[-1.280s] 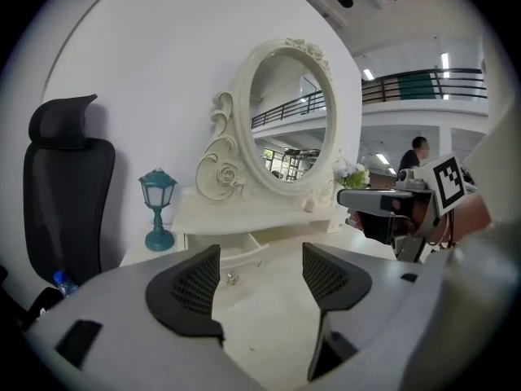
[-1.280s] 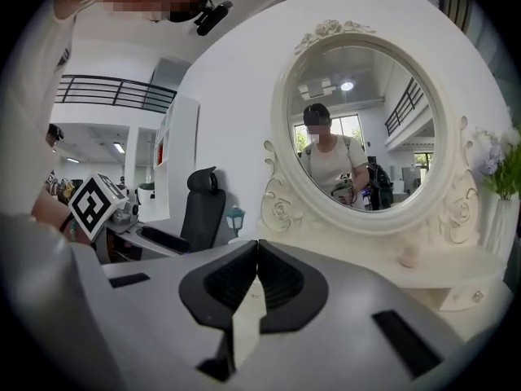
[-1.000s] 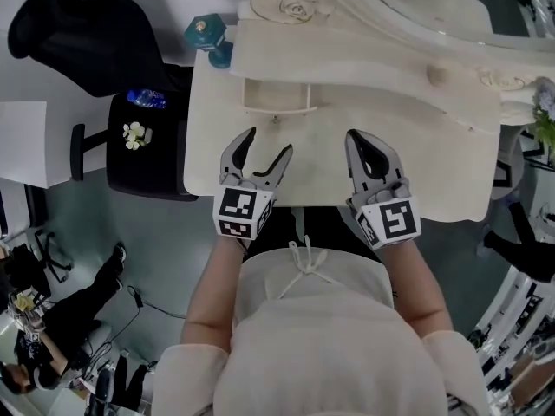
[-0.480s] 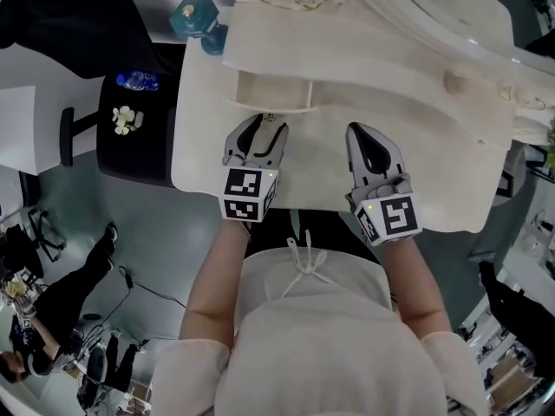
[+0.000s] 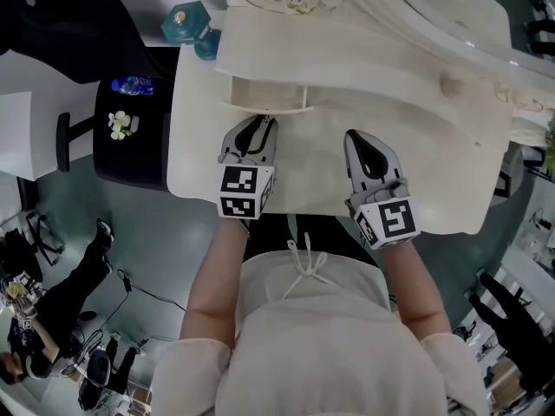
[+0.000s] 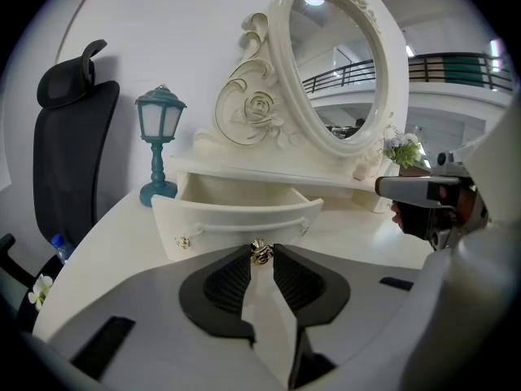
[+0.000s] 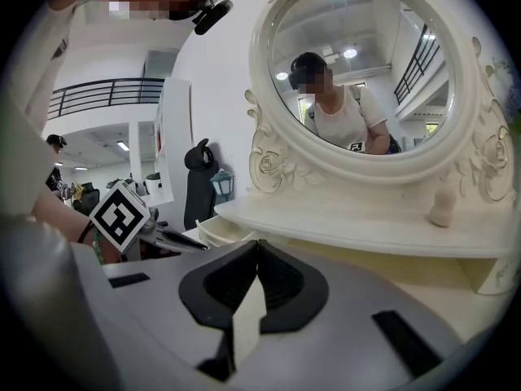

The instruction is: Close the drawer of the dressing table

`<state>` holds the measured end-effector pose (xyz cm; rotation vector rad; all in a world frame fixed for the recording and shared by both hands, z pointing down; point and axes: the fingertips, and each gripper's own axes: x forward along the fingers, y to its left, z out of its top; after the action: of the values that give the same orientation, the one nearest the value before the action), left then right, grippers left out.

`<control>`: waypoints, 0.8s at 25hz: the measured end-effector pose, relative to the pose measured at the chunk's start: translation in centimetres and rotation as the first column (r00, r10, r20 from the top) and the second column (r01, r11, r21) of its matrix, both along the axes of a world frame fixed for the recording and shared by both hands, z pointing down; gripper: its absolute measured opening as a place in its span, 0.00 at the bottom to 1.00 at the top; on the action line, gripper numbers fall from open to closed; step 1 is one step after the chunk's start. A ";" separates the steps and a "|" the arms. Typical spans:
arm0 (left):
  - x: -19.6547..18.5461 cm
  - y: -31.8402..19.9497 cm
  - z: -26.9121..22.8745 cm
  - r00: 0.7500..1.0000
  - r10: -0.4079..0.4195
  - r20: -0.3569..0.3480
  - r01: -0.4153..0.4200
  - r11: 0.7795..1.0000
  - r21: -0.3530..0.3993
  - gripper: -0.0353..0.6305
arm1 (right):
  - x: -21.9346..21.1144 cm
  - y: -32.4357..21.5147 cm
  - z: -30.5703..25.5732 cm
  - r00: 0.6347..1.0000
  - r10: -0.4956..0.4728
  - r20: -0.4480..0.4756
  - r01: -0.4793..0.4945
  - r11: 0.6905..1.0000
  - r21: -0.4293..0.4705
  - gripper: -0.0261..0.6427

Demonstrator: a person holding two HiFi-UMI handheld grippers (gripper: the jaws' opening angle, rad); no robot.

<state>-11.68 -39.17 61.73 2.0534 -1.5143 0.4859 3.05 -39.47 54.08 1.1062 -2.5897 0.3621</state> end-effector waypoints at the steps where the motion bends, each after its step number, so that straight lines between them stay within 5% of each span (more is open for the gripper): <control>1: -0.1 -0.2 0.0 1.000 -0.002 0.001 0.002 1.000 -0.001 0.20 | 0.0 0.0 0.0 1.000 -0.001 -0.002 0.001 1.000 0.000 0.05; 20: -0.6 -4.0 0.1 1.000 0.005 0.011 -0.005 1.000 -0.012 0.20 | -0.6 -2.7 0.4 1.000 0.005 0.021 -0.005 1.000 -0.004 0.05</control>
<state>-12.28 -43.21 61.79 2.0493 -1.5089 0.5079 2.41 -42.13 54.48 1.1133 -2.6033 0.3819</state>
